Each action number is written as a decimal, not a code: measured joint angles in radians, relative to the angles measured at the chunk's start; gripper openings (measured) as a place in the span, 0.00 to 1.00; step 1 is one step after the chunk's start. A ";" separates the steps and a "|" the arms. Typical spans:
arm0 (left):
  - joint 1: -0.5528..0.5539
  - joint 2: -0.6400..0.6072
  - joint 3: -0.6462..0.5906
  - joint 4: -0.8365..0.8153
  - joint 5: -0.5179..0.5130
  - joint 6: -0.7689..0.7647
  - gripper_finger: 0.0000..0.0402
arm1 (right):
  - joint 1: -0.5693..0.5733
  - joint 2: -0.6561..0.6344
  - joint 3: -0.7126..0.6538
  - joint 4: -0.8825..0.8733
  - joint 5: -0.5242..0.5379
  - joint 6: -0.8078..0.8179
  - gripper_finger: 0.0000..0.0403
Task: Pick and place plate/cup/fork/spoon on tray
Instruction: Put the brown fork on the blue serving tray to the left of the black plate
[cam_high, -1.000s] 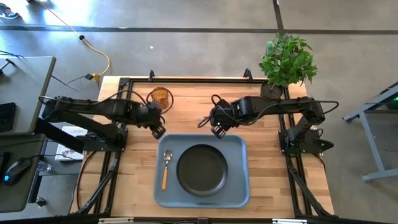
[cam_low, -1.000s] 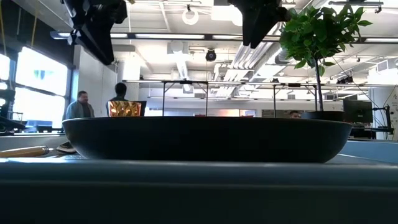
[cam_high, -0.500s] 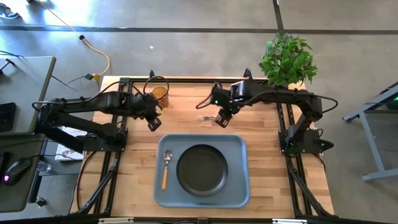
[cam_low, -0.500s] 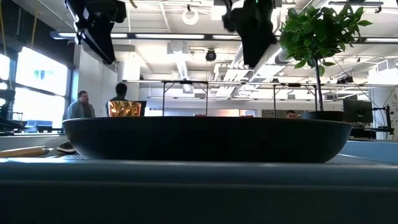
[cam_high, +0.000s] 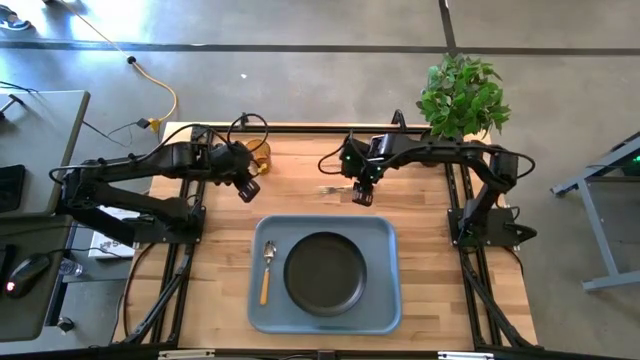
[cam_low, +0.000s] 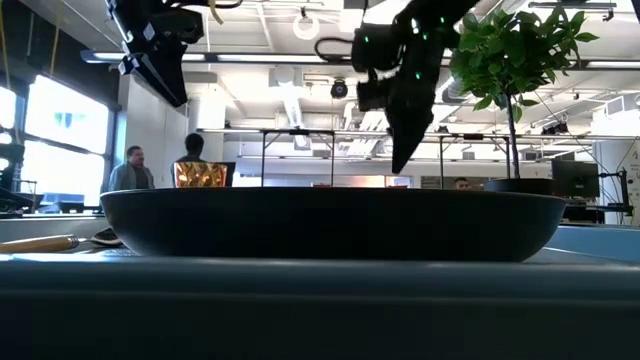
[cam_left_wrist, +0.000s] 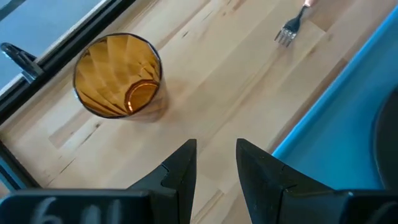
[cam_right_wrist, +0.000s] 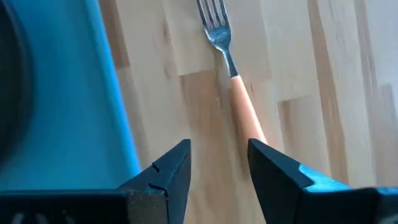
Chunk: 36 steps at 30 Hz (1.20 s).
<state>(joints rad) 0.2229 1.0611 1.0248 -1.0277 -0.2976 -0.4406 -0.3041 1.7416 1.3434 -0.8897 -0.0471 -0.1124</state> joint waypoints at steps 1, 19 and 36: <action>0.004 0.000 0.000 0.000 0.000 0.000 0.25 | -0.005 0.000 -0.022 0.029 -0.001 -0.035 0.37; 0.065 0.000 0.000 0.001 -0.002 -0.003 0.25 | -0.087 0.028 -0.247 0.382 -0.072 -0.211 0.37; 0.079 0.001 0.000 0.001 -0.002 -0.030 0.25 | -0.097 0.138 -0.243 0.401 -0.023 -0.189 0.37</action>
<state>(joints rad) 0.3019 1.0618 1.0248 -1.0267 -0.3000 -0.4702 -0.4015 1.8791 1.1004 -0.4889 -0.0706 -0.3013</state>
